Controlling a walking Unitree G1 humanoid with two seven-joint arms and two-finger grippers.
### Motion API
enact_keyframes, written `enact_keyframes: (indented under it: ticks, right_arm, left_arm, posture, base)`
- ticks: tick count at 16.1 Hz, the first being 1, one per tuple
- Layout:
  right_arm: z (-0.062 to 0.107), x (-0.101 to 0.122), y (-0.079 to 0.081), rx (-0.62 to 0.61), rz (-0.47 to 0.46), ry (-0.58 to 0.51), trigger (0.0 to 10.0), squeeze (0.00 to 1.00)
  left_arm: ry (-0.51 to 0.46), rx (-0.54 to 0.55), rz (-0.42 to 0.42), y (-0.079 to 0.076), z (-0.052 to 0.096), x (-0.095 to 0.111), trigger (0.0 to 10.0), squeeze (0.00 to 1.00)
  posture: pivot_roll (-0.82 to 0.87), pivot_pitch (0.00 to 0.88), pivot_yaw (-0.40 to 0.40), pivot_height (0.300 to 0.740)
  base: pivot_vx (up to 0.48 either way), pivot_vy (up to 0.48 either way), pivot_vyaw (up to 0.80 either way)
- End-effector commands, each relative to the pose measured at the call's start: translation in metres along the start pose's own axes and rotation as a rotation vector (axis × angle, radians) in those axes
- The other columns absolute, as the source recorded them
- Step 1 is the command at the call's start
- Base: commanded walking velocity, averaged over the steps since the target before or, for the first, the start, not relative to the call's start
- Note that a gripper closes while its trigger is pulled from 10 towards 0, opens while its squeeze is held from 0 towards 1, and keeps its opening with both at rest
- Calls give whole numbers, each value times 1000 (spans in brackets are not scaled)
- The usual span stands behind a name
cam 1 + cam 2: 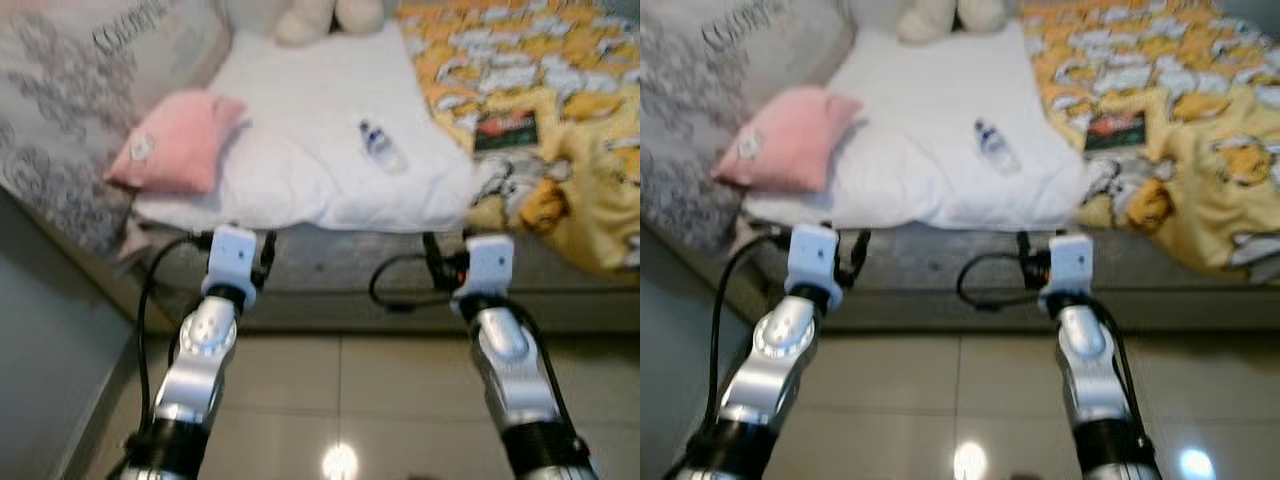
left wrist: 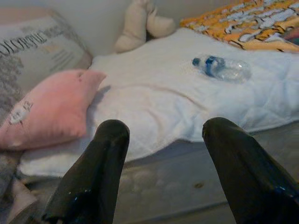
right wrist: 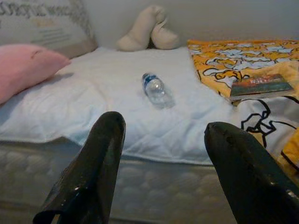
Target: Clean up the room
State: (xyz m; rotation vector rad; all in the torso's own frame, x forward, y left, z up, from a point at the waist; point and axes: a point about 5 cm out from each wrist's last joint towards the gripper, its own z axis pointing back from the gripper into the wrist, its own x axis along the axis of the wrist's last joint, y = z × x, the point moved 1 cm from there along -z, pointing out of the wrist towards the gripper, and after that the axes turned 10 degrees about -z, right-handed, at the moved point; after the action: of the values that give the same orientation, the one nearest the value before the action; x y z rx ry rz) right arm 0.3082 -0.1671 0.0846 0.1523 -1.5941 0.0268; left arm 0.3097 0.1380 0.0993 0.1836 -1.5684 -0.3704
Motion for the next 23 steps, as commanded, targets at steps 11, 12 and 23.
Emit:
enact_keyframes:
  ticks: [11,12,23]
  right_arm:
    - [3,-3,-21,-108,-97,-7,10000,0]
    - [3,-4,-20,-99,-90,-2,10000,0]
    - [-13,16,1,6,-43,-55,10000,0]
  left_arm:
    - [44,114,268,23,8,-16,10000,0]
    - [36,99,260,19,7,-13,10000,0]
    - [15,91,240,18,1,-7,10000,0]
  posture:
    - [-143,0,139,740]
    - [-144,0,138,740]
    - [-147,0,140,740]
  base:
    - [354,0,0]
    - [480,0,0]
    - [480,0,0]
